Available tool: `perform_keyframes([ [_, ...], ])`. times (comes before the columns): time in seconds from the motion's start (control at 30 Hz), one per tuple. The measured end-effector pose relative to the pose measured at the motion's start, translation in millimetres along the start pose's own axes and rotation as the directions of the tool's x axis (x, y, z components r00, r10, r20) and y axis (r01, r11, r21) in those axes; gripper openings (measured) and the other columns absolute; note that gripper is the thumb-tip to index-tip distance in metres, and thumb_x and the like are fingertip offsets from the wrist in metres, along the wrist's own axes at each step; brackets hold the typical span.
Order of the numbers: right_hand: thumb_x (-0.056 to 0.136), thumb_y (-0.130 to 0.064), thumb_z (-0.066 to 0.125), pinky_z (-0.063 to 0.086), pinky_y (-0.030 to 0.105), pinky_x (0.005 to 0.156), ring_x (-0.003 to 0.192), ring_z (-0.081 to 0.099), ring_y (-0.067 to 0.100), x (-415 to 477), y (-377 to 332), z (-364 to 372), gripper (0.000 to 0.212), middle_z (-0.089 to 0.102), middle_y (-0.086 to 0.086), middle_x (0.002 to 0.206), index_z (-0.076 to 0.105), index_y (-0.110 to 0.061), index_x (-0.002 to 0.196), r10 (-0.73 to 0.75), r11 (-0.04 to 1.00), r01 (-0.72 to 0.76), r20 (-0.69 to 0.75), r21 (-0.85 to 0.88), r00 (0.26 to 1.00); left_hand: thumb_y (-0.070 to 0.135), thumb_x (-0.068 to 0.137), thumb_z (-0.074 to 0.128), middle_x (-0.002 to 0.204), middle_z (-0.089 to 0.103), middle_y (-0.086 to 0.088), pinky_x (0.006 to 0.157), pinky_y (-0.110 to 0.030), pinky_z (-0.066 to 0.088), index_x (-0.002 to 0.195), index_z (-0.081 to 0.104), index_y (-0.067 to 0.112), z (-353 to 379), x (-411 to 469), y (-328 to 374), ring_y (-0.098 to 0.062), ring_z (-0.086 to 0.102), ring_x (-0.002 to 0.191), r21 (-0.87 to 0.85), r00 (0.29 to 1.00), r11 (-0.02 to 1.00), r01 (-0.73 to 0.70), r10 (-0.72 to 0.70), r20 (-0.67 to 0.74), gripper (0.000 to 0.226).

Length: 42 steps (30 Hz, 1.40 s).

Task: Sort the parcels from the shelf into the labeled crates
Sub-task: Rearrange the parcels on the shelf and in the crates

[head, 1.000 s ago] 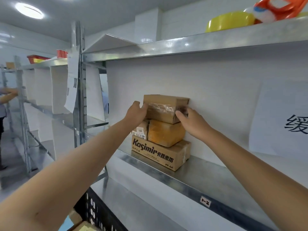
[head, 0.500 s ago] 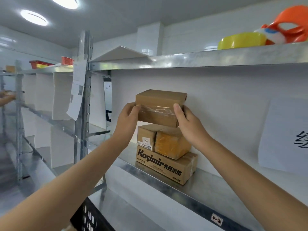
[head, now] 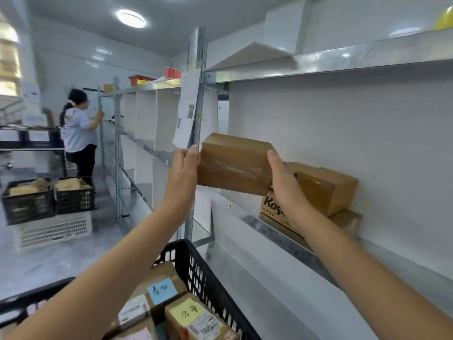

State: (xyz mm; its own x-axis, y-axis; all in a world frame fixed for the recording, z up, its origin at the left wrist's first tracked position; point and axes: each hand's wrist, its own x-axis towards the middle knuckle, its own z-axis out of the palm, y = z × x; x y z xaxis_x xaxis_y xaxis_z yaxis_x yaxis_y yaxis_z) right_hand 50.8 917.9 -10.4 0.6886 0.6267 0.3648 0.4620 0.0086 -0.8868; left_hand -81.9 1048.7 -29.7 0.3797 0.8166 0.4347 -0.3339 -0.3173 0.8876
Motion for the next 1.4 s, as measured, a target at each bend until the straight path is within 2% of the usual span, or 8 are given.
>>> perform_keyframes([
  [0.17,0.096,-0.062,0.038,0.043,0.034,0.089,0.103,0.054,0.008,-13,24,39,0.045,0.055,-0.002,0.123,0.047,-0.030,0.127,0.041,0.997,-0.049,0.124,0.066,0.991,0.088,0.068,0.046,0.117,0.065,-0.007,0.104,-0.052,0.044,0.100,0.056,0.028,-47,-32,-21,-0.026,0.062,0.113,0.031,0.985,0.987,0.158,-0.155,-0.079,0.068],
  [0.37,0.098,-0.048,0.050,0.043,0.022,0.077,0.103,0.056,0.004,-49,66,78,0.027,0.055,-0.003,0.120,0.048,-0.034,0.121,0.034,0.989,-0.084,0.355,0.125,0.934,0.044,0.097,0.055,0.120,0.061,-0.002,0.103,-0.046,0.048,0.119,0.059,0.025,-96,-83,-47,-0.022,0.060,0.115,0.116,0.960,0.963,0.243,-0.222,-0.173,0.030],
  [0.6,0.099,-0.044,0.052,0.045,0.009,0.064,0.094,0.059,-0.004,-89,101,99,0.026,0.061,-0.015,0.110,0.049,-0.035,0.123,0.069,0.974,-0.167,0.492,0.157,0.868,0.035,0.099,0.056,0.115,0.067,0.006,0.084,-0.029,0.052,0.119,0.063,0.033,-115,-150,-60,-0.009,0.063,0.103,0.147,0.913,0.932,0.331,-0.276,-0.300,0.022],
  [0.8,0.100,-0.044,0.051,0.042,0.009,0.075,0.100,0.054,-0.007,-117,129,116,0.045,0.060,-0.011,0.123,0.050,-0.026,0.141,0.071,0.974,-0.183,0.597,0.130,0.799,0.030,0.100,0.055,0.111,0.070,0.009,0.095,-0.029,0.049,0.118,0.062,0.031,-123,-196,-69,-0.007,0.063,0.107,0.207,0.859,0.885,0.416,-0.308,-0.410,0.019],
  [0.9,0.100,-0.042,0.051,0.044,0.012,0.083,0.102,0.056,-0.006,-128,142,115,0.039,0.061,-0.012,0.124,0.053,-0.031,0.138,0.048,0.978,-0.165,0.633,0.128,0.773,0.027,0.100,0.055,0.115,0.067,0.010,0.086,-0.020,0.046,0.116,0.063,0.031,-122,-208,-71,-0.004,0.061,0.108,0.239,0.854,0.883,0.405,-0.272,-0.443,0.019],
  [1.1,0.100,-0.034,0.056,0.045,0.002,0.064,0.083,0.056,-0.023,-140,164,97,0.031,0.057,-0.028,0.103,0.046,-0.041,0.128,0.036,0.983,-0.144,0.662,0.110,0.748,0.022,0.101,0.054,0.109,0.063,0.017,0.069,-0.005,0.046,0.118,0.063,0.026,-102,-240,-85,0.005,0.059,0.100,0.238,0.838,0.882,0.406,-0.256,-0.482,0.020],
  [1.3,0.097,-0.034,0.060,0.048,0.009,0.077,0.108,0.056,-0.003,-155,183,98,0.048,0.059,-0.011,0.127,0.048,-0.028,0.143,0.061,0.985,-0.154,0.671,0.080,0.739,0.015,0.099,0.056,0.105,0.057,0.024,0.072,-0.014,0.050,0.113,0.064,0.023,-102,-257,-93,0.001,0.060,0.101,0.250,0.817,0.875,0.415,-0.238,-0.525,0.018],
  [1.4,0.096,-0.047,0.055,0.052,0.022,0.093,0.111,0.059,0.000,-158,184,103,0.040,0.062,-0.014,0.129,0.048,-0.040,0.135,0.086,0.968,-0.226,0.699,0.110,0.710,0.015,0.099,0.057,0.115,0.059,0.020,0.078,-0.016,0.048,0.108,0.062,0.026,-110,-263,-96,0.000,0.058,0.104,0.272,0.804,0.856,0.440,-0.240,-0.544,0.015],
])
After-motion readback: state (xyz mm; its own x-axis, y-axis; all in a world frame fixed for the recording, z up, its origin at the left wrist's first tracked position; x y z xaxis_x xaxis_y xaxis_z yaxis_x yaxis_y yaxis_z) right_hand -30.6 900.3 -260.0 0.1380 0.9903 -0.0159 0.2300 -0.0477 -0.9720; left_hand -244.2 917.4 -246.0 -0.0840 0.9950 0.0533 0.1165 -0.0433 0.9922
